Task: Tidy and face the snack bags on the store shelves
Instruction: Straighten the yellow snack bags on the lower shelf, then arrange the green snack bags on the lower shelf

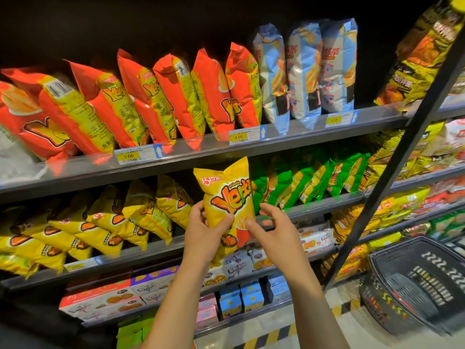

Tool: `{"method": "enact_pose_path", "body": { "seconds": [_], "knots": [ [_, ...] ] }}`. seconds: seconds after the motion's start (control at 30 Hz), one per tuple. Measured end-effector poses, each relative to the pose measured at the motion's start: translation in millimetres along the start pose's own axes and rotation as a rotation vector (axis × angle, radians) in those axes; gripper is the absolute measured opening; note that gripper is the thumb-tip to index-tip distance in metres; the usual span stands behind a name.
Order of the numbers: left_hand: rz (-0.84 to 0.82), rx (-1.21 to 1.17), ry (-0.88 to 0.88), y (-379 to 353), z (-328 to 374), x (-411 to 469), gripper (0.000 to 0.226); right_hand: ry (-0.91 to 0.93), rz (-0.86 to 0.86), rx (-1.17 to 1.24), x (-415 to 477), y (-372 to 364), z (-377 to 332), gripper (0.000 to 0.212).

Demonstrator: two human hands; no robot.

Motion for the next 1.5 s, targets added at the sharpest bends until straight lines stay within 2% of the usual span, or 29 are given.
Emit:
{"method": "enact_pose_path", "body": {
  "seconds": [0.13, 0.3, 0.47, 0.57, 0.77, 1.03, 1.23, 1.5],
  "knots": [
    [0.046, 0.043, 0.036, 6, -11, 18, 0.061, -0.043, 0.096, -0.038, 28, 13, 11, 0.065],
    [0.124, 0.046, 0.083, 16, -28, 39, 0.068, -0.028, 0.142, -0.2, 79, 8, 8, 0.088],
    [0.242, 0.179, 0.045, 14, -27, 66, 0.051, -0.021, 0.191, -0.359, 116, -3, -5, 0.095],
    [0.312, 0.208, 0.047, 11, -32, 83, 0.053, -0.044, 0.204, -0.451, 132, -9, -5, 0.095],
    [0.444, 0.198, 0.089, 4, -48, 103, 0.048, -0.087, 0.213, -0.571, 152, -21, 7, 0.077],
    [0.509, 0.285, 0.174, 7, -69, 112, 0.05, -0.067, 0.253, -0.571, 161, -27, 15, 0.045],
    [0.56, 0.358, 0.239, 18, -84, 106, 0.075, -0.027, 0.262, -0.542, 161, -28, 13, 0.041],
    [0.52, 0.416, 0.22, 15, -85, 104, 0.075, 0.017, 0.279, -0.406, 155, -19, 12, 0.044]
  ]
}}
Point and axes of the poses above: each hand's wrist, its own x-axis towards the middle knuckle, its own y-axis out of the back of the hand, z = x × y, the point moved 10 cm from there along x, towards the middle knuckle, and after that the axes turned 3 degrees about -y, right-handed, at the moved point
